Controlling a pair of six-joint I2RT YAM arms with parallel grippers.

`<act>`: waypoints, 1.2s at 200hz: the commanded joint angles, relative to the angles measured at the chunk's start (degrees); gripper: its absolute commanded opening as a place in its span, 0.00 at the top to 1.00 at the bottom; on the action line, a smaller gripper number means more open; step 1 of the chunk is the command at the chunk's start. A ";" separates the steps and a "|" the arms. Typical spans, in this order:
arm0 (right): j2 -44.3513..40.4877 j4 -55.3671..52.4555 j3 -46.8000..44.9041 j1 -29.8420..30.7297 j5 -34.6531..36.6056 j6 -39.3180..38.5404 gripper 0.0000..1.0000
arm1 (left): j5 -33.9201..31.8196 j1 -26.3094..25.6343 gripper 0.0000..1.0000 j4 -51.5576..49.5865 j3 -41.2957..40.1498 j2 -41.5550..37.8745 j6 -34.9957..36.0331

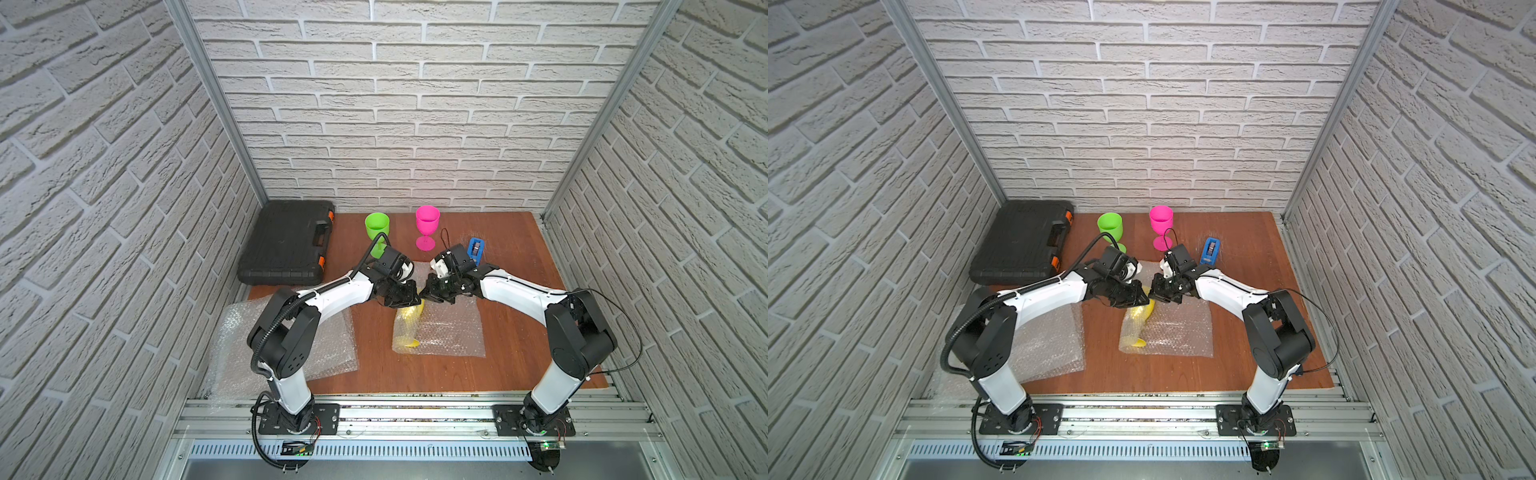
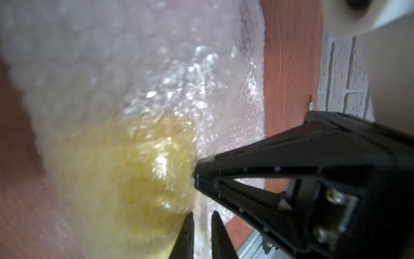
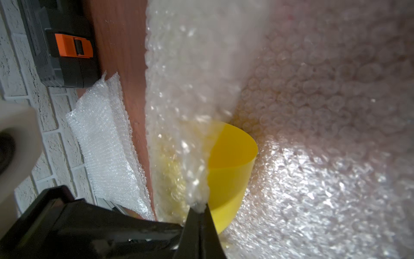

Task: Wrap wine glasses in bubble wrap
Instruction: Wrap the wine glass in bubble wrap.

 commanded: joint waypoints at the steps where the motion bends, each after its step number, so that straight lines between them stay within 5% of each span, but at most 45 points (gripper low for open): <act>1: 0.23 -2.90 0.73 -1.12 2.99 -2.30 0.97 | -3.50 0.36 0.67 -3.90 -0.39 -3.94 0.79; 22: 0.14 -3.96 0.36 -1.83 3.93 -3.10 0.97 | -5.62 0.38 0.51 -6.82 0.81 -4.90 1.72; 101: -0.21 -5.07 -2.52 -4.19 5.51 -4.86 0.97 | -12.52 -0.98 0.17 -16.95 10.49 3.55 8.08; 115: -0.12 -4.93 -2.98 -4.55 5.38 -4.92 0.97 | -12.66 -1.42 0.02 -17.88 13.21 6.33 8.85; 164: 0.23 -4.09 -4.01 -5.95 4.59 -5.46 0.97 | -13.89 -3.22 0.02 -22.53 23.13 15.80 11.47; 240: -0.54 -3.08 -5.35 -7.14 3.53 -5.54 0.97 | -9.62 -4.17 0.04 -21.37 26.92 22.96 11.43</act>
